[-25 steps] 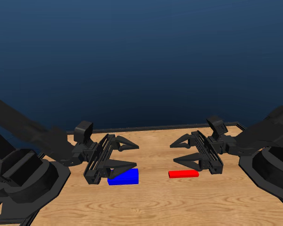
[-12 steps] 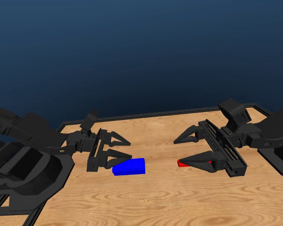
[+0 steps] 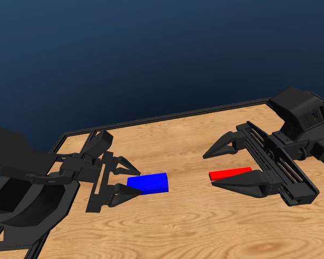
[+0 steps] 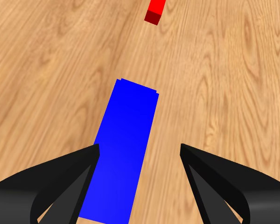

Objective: Insert peg into socket

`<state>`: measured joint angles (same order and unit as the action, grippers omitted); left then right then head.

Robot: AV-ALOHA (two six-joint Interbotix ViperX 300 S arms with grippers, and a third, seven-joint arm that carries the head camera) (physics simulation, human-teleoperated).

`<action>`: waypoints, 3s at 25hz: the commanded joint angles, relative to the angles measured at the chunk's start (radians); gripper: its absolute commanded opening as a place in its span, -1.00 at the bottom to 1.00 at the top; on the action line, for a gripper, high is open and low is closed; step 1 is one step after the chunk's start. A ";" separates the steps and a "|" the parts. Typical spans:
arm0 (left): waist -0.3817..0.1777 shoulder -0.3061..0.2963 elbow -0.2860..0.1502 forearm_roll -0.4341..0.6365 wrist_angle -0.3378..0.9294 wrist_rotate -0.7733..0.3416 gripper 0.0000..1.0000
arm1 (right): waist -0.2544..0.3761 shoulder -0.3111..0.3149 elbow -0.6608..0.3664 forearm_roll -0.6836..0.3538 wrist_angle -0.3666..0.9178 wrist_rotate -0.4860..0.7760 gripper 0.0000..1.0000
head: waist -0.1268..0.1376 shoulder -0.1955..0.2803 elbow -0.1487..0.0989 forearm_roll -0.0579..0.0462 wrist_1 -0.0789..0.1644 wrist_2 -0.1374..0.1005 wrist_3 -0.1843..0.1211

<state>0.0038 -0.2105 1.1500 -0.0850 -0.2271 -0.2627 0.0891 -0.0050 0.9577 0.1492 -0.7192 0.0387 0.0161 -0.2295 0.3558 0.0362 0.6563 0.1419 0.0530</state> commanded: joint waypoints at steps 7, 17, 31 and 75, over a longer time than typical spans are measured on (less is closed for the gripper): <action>0.040 0.073 -0.049 0.036 0.026 -0.008 1.00 | -0.001 0.002 0.007 -0.022 -0.051 0.039 1.00 | -0.004 0.047 -0.052 -0.001 0.003 -0.001 -0.017; 0.017 0.217 -0.062 0.081 -0.051 -0.059 -1.00 | -0.038 0.050 0.068 -0.003 -0.066 0.124 1.00 | -0.005 0.059 -0.060 -0.004 0.006 -0.011 -0.041; -0.003 0.192 -0.061 0.082 -0.086 -0.062 -1.00 | -0.077 0.082 0.110 0.015 0.214 0.105 1.00 | -0.017 0.046 -0.054 -0.021 0.006 -0.065 -0.097; -0.139 -0.111 -0.138 0.052 0.193 -0.071 -1.00 | 0.032 -0.046 -0.284 -0.186 0.861 0.080 -1.00 | 0.027 -0.138 0.044 -0.017 0.012 -0.083 -0.112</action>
<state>-0.1259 -0.2983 1.0378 -0.0275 -0.0385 -0.3331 0.1102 -0.0397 0.7196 -0.0040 0.0663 0.0933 0.0353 -0.3500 0.4054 0.0171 0.6765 0.0570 -0.0587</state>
